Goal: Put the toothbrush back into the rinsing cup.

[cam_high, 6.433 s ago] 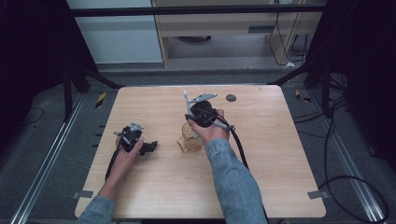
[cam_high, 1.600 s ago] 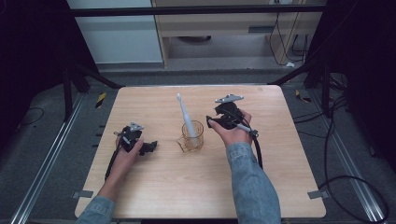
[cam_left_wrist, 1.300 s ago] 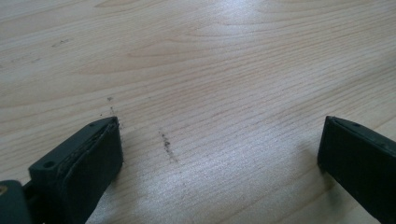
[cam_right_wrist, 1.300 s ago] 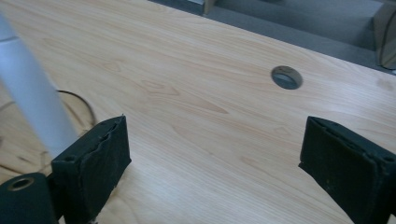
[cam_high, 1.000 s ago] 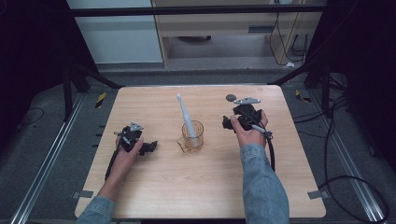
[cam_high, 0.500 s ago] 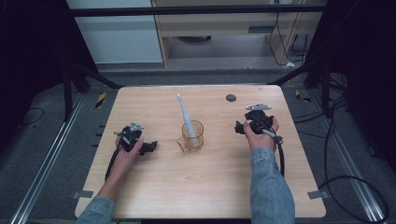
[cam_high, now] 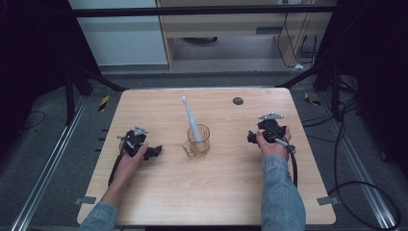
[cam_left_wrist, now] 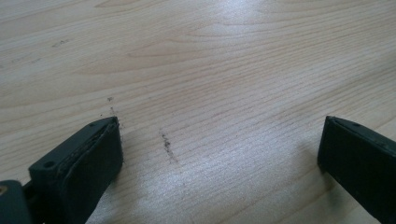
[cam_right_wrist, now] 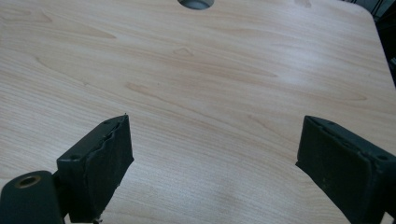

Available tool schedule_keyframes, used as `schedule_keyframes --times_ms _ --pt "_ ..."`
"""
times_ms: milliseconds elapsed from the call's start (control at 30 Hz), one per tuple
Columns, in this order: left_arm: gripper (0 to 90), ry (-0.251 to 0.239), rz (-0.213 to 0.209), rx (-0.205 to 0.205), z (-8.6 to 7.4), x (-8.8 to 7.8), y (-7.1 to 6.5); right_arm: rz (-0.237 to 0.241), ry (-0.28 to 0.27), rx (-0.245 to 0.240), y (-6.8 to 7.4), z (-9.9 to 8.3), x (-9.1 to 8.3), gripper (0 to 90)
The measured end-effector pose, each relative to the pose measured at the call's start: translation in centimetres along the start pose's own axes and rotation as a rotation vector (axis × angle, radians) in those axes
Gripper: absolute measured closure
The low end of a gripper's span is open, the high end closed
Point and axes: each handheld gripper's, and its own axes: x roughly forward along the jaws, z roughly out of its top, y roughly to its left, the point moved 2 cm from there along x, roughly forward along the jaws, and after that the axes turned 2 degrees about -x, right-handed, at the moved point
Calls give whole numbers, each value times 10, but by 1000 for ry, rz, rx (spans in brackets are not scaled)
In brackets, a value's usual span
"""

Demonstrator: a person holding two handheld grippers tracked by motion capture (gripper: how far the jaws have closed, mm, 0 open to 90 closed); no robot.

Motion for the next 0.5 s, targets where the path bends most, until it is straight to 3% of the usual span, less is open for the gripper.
schedule_keyframes --times_ms 500 --pt "0 0 0 0 0 0 0 17 70 60 -1 -26 32 112"
